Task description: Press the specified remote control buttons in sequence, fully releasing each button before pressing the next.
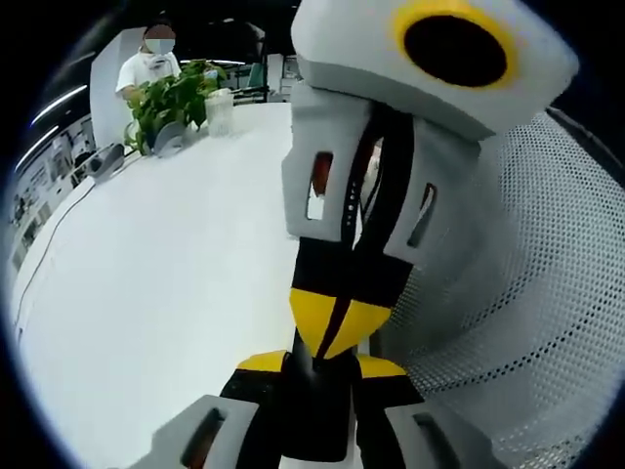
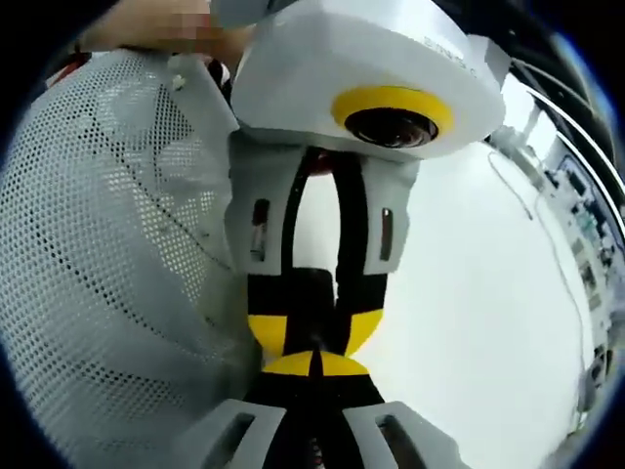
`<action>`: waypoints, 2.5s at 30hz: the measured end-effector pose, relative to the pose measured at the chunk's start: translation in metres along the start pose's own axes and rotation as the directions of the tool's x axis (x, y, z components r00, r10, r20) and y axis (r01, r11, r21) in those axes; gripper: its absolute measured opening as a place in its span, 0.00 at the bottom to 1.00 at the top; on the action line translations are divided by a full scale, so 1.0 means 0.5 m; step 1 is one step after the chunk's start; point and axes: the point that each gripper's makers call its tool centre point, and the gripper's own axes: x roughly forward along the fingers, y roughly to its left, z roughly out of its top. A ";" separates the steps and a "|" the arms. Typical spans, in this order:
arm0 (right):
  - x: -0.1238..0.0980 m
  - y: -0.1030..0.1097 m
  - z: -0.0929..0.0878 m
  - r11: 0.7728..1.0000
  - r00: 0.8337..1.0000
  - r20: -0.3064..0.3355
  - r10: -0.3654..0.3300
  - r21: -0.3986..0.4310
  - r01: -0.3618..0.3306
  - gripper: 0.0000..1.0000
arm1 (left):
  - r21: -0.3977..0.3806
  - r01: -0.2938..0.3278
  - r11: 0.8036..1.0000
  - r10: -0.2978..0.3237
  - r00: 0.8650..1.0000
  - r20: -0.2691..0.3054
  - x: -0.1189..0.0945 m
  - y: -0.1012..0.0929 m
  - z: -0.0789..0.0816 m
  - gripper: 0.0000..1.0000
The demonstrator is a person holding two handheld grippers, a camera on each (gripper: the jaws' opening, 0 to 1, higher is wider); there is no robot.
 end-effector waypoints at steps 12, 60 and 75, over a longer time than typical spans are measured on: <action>-0.006 0.011 0.002 0.999 0.998 0.046 0.032 0.014 -0.033 0.00 | 0.001 0.002 1.000 -0.002 1.000 0.000 0.000 -0.001 0.000 0.25; -0.041 0.004 -0.059 0.992 0.995 0.034 0.094 0.077 -0.097 0.03 | 0.003 0.003 1.000 -0.004 1.000 0.003 0.000 0.000 0.000 0.25; -0.049 0.010 -0.071 0.981 0.993 0.061 0.105 0.160 -0.113 0.08 | 0.005 0.002 1.000 -0.002 1.000 0.003 -0.001 -0.001 0.000 0.25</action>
